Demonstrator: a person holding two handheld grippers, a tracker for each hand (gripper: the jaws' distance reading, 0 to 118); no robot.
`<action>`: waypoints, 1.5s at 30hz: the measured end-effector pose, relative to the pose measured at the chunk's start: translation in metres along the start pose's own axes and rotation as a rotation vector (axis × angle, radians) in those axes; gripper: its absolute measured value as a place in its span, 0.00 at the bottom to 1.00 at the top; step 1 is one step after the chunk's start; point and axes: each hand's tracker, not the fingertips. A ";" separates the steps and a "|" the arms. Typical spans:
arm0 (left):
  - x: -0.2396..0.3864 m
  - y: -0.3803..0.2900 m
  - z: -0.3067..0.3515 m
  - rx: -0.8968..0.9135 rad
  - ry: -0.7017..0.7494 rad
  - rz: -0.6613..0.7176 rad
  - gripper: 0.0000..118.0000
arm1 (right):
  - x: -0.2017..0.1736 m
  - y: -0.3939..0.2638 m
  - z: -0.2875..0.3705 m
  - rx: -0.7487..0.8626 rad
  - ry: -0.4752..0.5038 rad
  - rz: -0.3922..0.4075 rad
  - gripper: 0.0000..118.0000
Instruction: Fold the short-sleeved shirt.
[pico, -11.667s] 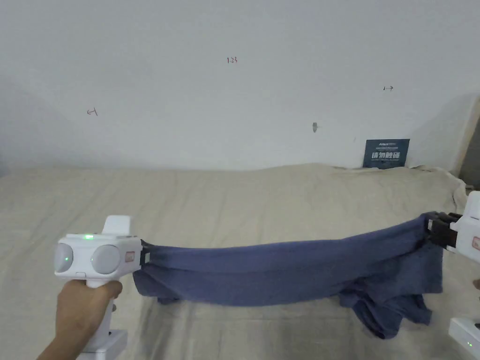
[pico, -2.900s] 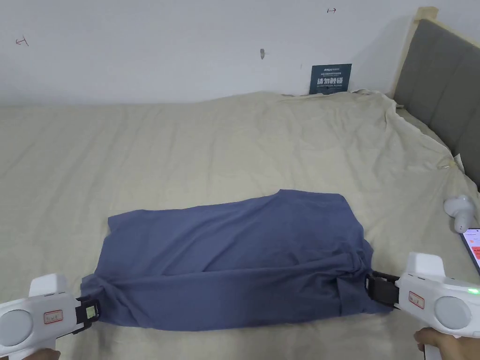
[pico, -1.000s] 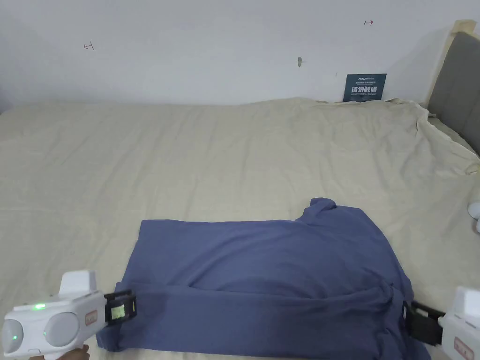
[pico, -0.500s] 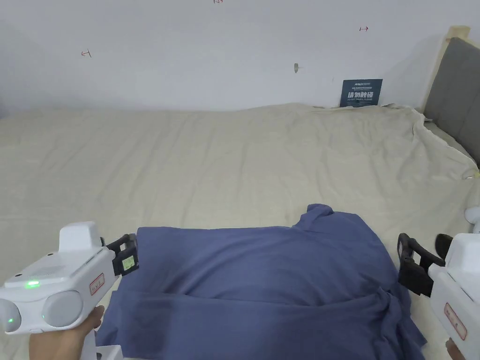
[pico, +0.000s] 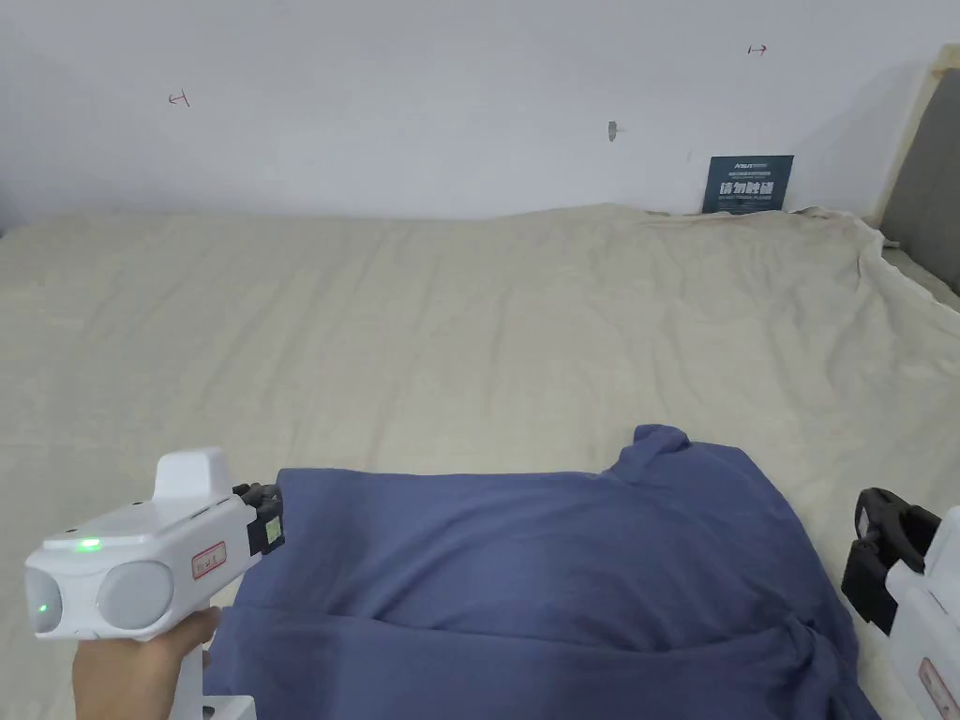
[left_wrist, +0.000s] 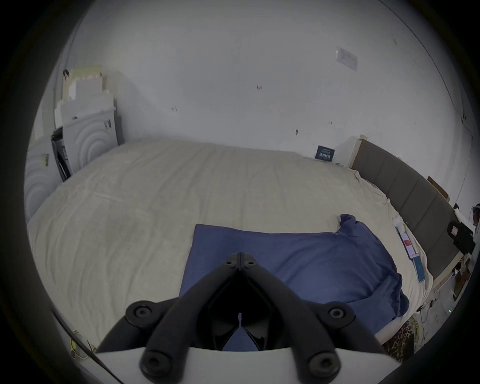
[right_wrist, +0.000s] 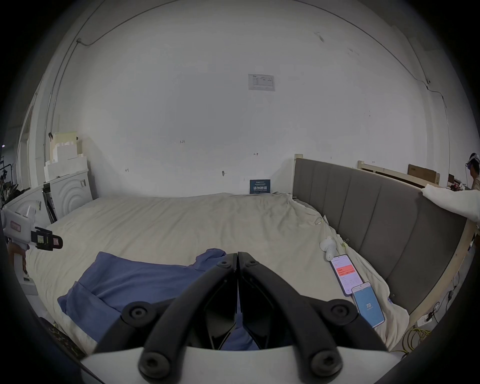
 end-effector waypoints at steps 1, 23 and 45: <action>0.000 0.006 -0.012 -0.016 0.007 -0.004 0.00 | 0.001 -0.001 -0.002 -0.006 -0.003 0.001 0.00; -0.049 0.032 -0.261 -0.429 0.158 -0.096 0.67 | -0.006 -0.018 -0.118 -0.135 -0.059 -0.038 0.00; -0.019 0.057 -0.129 -0.160 0.008 -0.087 0.01 | 0.038 0.001 -0.220 -0.336 0.008 -0.020 0.76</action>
